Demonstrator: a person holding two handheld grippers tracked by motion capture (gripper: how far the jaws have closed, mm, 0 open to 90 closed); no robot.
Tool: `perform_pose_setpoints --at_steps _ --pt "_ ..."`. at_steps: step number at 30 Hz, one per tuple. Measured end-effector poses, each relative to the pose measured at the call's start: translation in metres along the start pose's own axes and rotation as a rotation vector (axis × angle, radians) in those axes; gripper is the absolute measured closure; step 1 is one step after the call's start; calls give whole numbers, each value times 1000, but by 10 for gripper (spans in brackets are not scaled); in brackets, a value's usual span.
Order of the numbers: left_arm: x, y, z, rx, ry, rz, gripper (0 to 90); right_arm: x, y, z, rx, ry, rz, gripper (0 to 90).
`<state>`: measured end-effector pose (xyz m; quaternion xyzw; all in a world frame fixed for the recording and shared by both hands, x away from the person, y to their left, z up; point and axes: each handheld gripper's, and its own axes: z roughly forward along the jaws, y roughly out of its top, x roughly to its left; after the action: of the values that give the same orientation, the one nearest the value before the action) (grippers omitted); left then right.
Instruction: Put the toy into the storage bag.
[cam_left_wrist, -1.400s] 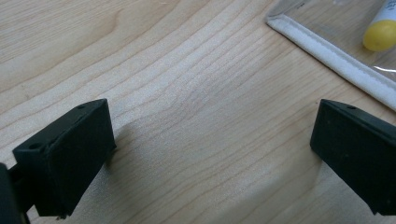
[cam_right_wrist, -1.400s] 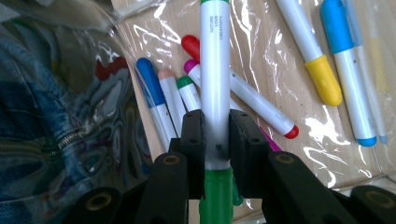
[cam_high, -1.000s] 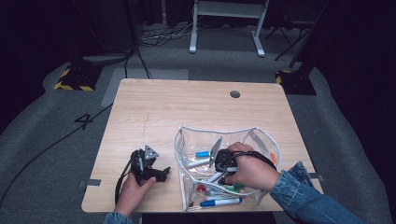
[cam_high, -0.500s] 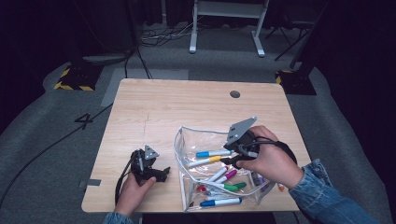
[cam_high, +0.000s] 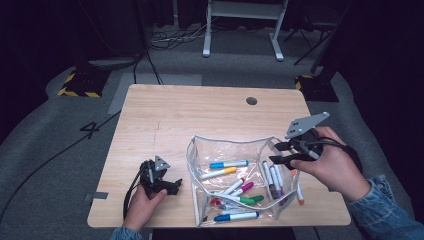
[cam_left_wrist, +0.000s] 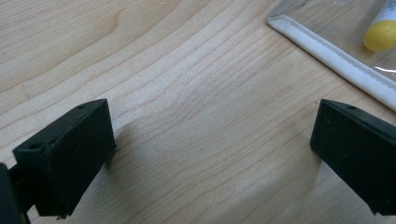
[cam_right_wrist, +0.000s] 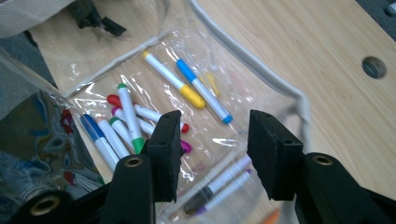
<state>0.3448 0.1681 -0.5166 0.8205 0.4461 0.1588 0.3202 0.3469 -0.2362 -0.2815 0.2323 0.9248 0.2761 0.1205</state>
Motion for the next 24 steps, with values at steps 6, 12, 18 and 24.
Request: perform_pose_setpoints --at_steps 6,12,18,24 --pt "0 0 0 3 -2 0 1 -19 -24 -12 -3 -31 101 557" --pt "0 0 0 0 0 0 1 -39 -54 -19 1 -64 227 570" --pt "-1 0 0 0 -1 -8 1 -55 -83 -13 24 -92 311 572" --pt "-1 0 0 1 -1 -8 1 -63 -115 13 73 -91 375 556"
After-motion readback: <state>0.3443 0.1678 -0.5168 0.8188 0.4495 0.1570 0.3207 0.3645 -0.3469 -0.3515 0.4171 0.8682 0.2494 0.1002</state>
